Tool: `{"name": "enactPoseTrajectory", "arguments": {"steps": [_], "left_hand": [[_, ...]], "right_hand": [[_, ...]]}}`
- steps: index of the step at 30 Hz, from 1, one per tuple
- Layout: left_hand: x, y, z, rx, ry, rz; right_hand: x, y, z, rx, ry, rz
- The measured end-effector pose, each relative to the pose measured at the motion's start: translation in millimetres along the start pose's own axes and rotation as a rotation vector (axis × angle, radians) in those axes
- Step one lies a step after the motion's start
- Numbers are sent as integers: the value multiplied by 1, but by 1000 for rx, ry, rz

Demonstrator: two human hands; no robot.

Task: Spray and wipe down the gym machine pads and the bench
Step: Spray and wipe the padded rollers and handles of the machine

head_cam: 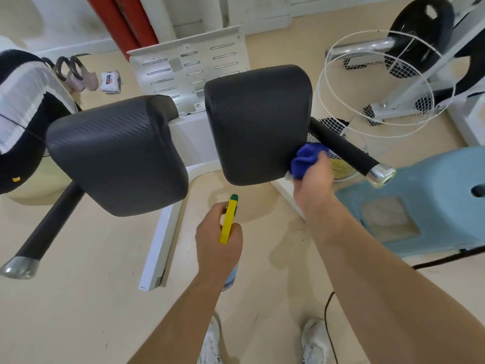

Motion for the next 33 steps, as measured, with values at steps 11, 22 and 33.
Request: {"name": "enactPoseTrajectory", "arguments": {"steps": [11,22,33], "left_hand": [[1,-7,-1,6,-4,4],[6,20,25,3,-32,72],[10,38,36,-23,-35,91]], "right_hand": [[-55,-48,30,-322,9,-359],[-133,-34,-44,-1514,640,1109],[-149,-89,-85,-1983,1097,1593]]}}
Point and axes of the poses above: each hand's wrist, its own x-axis towards the middle knuckle, its own z-axis out of the back of the hand, y = z × x, the point moved 8 cm from there along x, towards the middle knuckle, and after that the axes turned 13 degrees about x, right-handed, at the moved point
